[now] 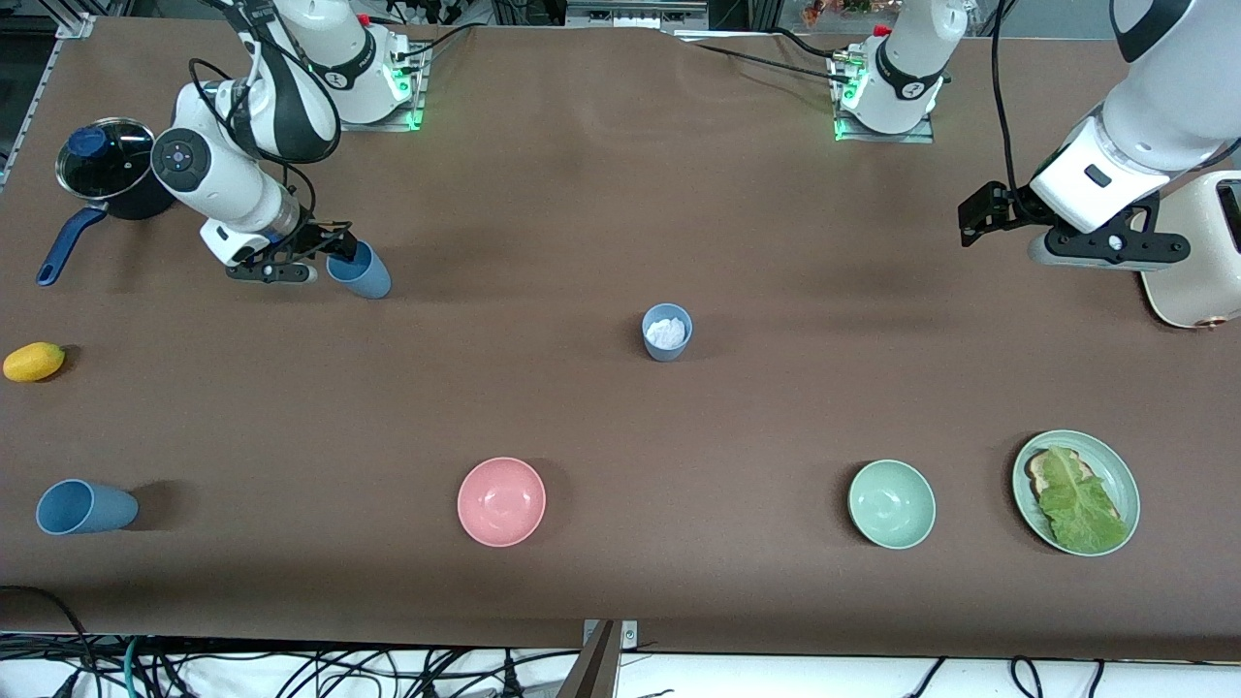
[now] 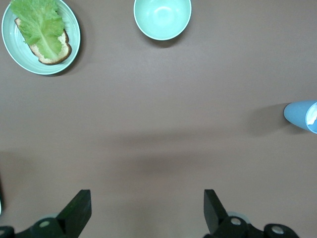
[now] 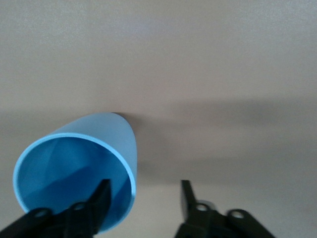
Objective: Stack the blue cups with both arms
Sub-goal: 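Reach the right gripper to the other blue cup and grasp it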
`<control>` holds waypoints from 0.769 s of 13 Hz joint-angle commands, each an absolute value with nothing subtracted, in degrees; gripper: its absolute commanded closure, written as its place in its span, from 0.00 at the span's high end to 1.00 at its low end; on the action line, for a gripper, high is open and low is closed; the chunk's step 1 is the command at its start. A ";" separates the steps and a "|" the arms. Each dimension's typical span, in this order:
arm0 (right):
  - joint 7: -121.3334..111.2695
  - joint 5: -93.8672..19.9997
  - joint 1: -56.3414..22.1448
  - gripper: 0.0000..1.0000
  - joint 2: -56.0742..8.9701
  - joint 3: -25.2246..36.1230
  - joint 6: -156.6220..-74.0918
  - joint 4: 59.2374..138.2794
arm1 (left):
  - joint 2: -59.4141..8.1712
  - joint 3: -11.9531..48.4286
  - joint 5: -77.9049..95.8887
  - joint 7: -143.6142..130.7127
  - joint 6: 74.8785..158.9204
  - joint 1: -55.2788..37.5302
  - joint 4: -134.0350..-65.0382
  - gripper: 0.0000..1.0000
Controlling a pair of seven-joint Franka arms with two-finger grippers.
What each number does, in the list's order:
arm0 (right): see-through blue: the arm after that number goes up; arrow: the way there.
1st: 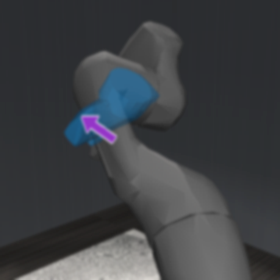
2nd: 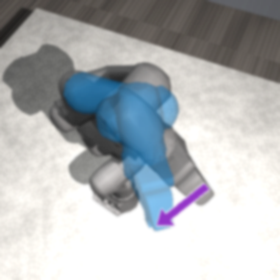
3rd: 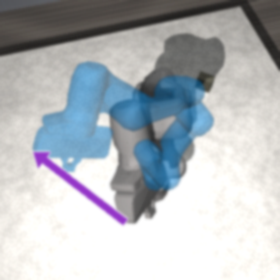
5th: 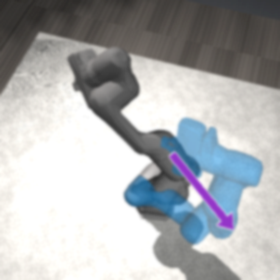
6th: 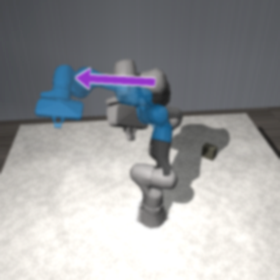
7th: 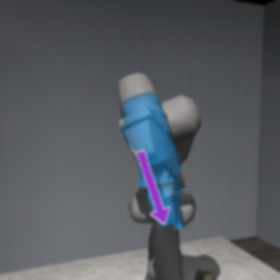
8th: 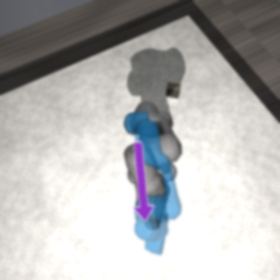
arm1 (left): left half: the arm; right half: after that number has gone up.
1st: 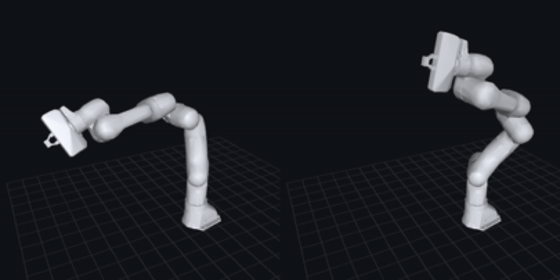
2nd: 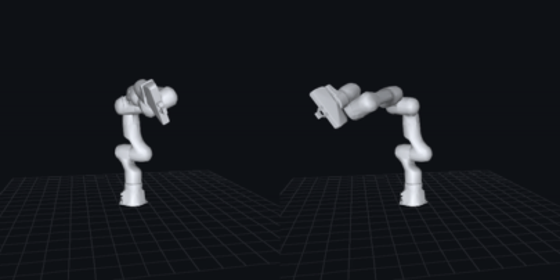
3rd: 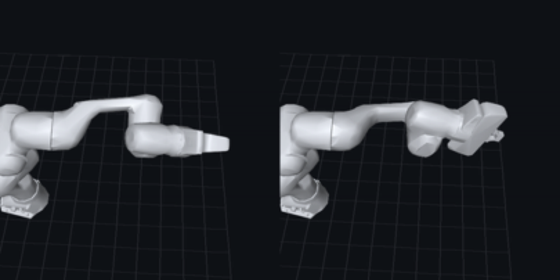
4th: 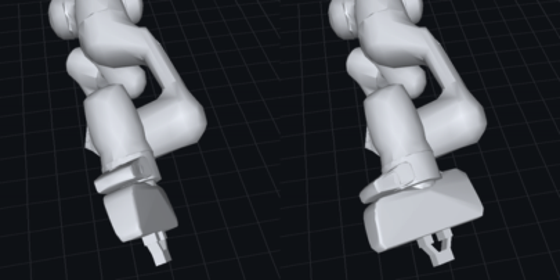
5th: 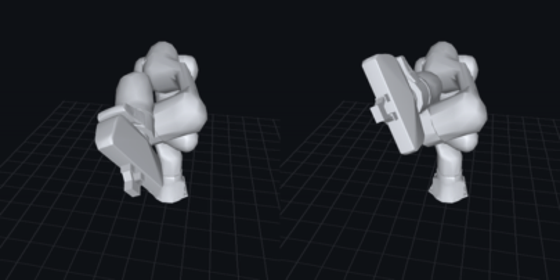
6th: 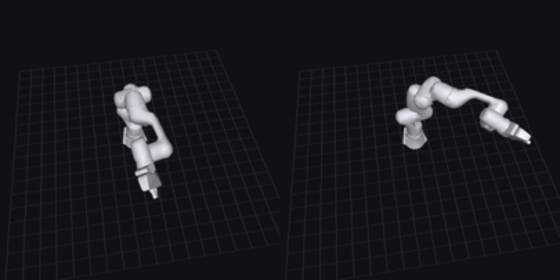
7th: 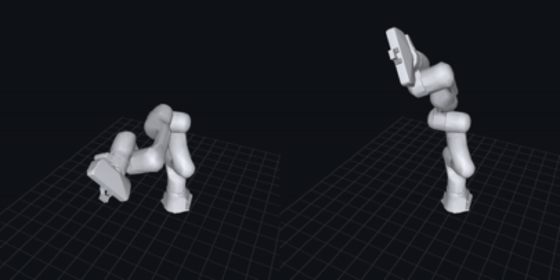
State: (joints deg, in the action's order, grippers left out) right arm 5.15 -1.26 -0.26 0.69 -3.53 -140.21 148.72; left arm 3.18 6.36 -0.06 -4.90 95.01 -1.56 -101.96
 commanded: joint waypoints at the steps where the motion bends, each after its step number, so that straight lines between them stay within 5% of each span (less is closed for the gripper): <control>1: 4.83 -1.93 0.26 0.31 1.23 -4.66 -140.98 149.24 | 3.60 6.68 -0.09 -4.31 94.66 -1.14 -102.04 1.00; 3: 4.83 -2.19 0.26 0.03 1.23 -4.66 -141.06 149.24 | 3.60 6.68 -0.09 -4.13 94.66 -1.14 -102.04 1.00; 7: 5.27 -6.06 0.26 0.00 1.32 -5.01 -138.27 145.65 | 3.52 6.59 -0.35 -4.22 94.66 -1.14 -101.34 1.00; 10: 5.62 -11.66 0.18 0.00 -1.83 -7.02 -127.05 132.69 | 3.08 6.59 -0.35 -4.22 94.66 -1.14 -100.81 1.00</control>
State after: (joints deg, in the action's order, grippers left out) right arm 5.24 -7.99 -0.23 0.92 -5.13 -134.66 141.76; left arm 3.18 6.34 -0.06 -4.90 95.01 -1.55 -101.75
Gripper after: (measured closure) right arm 0.938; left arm 0.000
